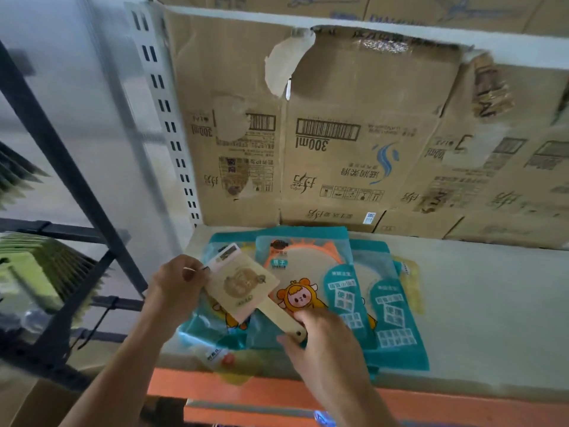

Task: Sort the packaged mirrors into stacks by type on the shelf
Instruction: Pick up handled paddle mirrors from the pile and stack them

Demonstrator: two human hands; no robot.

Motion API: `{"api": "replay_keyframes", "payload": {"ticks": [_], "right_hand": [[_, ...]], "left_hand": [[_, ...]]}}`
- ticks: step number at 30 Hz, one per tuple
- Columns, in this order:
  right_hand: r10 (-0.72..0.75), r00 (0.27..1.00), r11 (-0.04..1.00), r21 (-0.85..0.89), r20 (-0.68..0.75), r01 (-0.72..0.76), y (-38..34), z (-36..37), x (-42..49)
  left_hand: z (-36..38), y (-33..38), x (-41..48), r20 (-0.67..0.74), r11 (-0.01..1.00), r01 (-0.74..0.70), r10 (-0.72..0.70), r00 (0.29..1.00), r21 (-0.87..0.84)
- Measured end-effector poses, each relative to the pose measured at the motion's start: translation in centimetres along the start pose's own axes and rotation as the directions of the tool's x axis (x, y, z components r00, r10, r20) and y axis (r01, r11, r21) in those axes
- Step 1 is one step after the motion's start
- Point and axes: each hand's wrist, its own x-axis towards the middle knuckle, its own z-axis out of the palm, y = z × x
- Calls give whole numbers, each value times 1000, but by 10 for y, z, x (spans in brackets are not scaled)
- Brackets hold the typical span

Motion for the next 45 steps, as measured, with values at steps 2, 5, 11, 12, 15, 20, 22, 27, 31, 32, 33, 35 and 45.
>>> {"api": "replay_keyframes", "payload": {"ticks": [2,5,11,12,15,20,22,27,31,32,33,35,45], "right_hand": [[12,1000,1000,14,-21,-11,0,0,-3],[32,996,999,23,-86,-30,2,-2,-6],[82,969,996,60,-232,-70,15,-6,-18],[94,966,995,64,-243,-81,18,-7,-21],[138,958,989,82,-252,-121,29,-10,-33],[214,923,977,79,-319,-199,50,-23,-49],[252,912,968,88,-325,-236,60,-31,-57],[332,863,943,123,-382,-308,87,-57,-82],[397,831,917,140,-389,-373,118,-80,-102],[418,818,908,142,-396,-395,126,-86,-106],[440,804,897,152,-400,-415,134,-93,-111],[473,785,880,164,-399,-447,151,-104,-121],[561,673,817,188,-482,-545,233,-159,-162]], "left_hand": [[-2,5,-1,18,997,-4,5,1000,-75],[-3,10,-1,45,981,0,9,999,-194],[12,21,-4,161,907,74,-7,987,-415],[17,24,-4,162,915,48,19,987,-401],[33,34,-6,169,938,-39,103,980,-345],[61,58,-10,217,950,-157,219,951,-271],[77,70,-15,230,947,-178,242,943,-266],[121,106,-40,275,930,-252,324,905,-267],[163,132,-59,330,922,-277,359,873,-271],[173,137,-64,343,922,-273,359,868,-274],[184,144,-70,360,923,-261,354,863,-282],[206,156,-81,397,922,-247,355,846,-297],[296,213,-144,455,894,-289,426,782,-341]]}}
